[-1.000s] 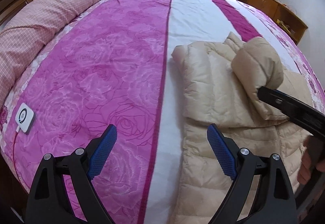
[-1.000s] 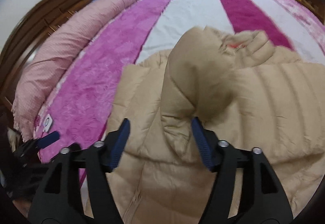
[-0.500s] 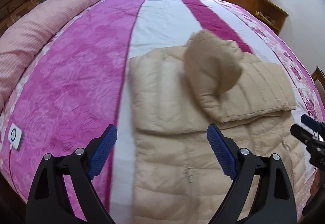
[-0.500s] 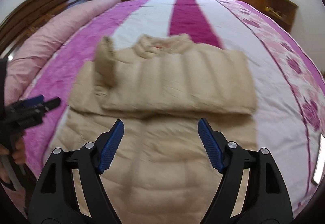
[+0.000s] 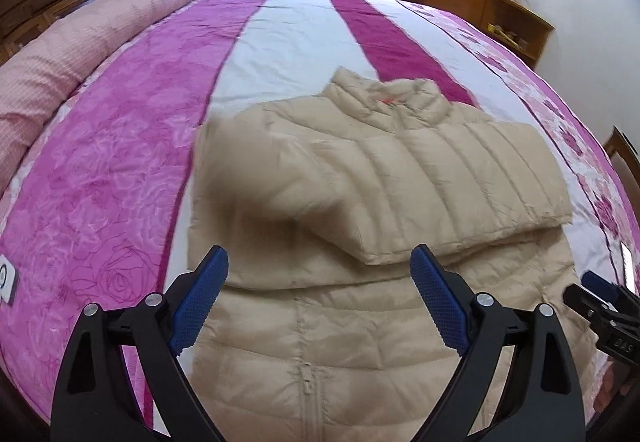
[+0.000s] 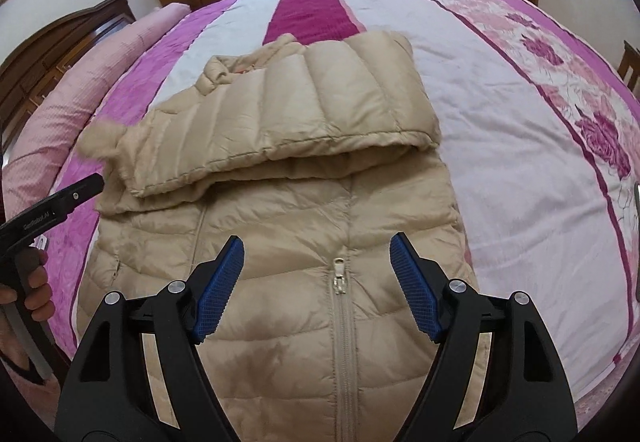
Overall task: Fold large clothes
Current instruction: 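Open the right tool and press the folded sleeves flat, then grasp the jacket hem with the left tool and lift it toward the collar, then lay the hem over the collar and open the left tool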
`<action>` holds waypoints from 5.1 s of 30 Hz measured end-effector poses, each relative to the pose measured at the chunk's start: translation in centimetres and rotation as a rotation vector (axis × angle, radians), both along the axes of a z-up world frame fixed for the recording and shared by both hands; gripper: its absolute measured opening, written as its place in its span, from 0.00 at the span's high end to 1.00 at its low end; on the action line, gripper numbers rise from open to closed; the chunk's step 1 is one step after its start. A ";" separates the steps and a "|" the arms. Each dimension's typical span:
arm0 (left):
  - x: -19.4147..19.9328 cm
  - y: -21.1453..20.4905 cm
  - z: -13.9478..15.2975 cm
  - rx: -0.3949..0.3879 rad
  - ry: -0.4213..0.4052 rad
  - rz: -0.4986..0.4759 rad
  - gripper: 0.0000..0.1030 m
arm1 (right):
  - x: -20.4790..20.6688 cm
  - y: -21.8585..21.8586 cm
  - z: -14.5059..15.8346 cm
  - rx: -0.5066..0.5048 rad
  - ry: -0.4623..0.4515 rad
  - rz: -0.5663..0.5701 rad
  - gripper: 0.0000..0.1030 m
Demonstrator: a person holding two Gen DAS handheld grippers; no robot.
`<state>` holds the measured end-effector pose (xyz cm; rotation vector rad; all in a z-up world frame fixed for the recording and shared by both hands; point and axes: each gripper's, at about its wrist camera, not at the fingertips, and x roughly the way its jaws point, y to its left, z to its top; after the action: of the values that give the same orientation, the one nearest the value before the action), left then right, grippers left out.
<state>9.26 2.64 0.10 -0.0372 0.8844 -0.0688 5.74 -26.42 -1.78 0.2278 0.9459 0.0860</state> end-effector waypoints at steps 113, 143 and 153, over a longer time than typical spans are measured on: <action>-25.1 5.5 4.6 -0.088 0.224 -0.248 0.86 | -21.5 -2.9 6.6 0.043 -0.020 0.180 0.91; -4.5 4.4 6.8 -0.019 -0.020 -0.106 0.86 | 0.5 -2.5 7.3 0.013 -0.158 0.010 0.89; 0.5 4.1 -0.5 0.053 0.068 -0.044 0.82 | 4.4 -1.6 1.4 -0.089 -0.081 -0.018 0.79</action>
<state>9.76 6.78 -0.39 0.0294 0.9551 -0.0861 10.11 -28.05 -0.34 0.1493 0.8652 0.0364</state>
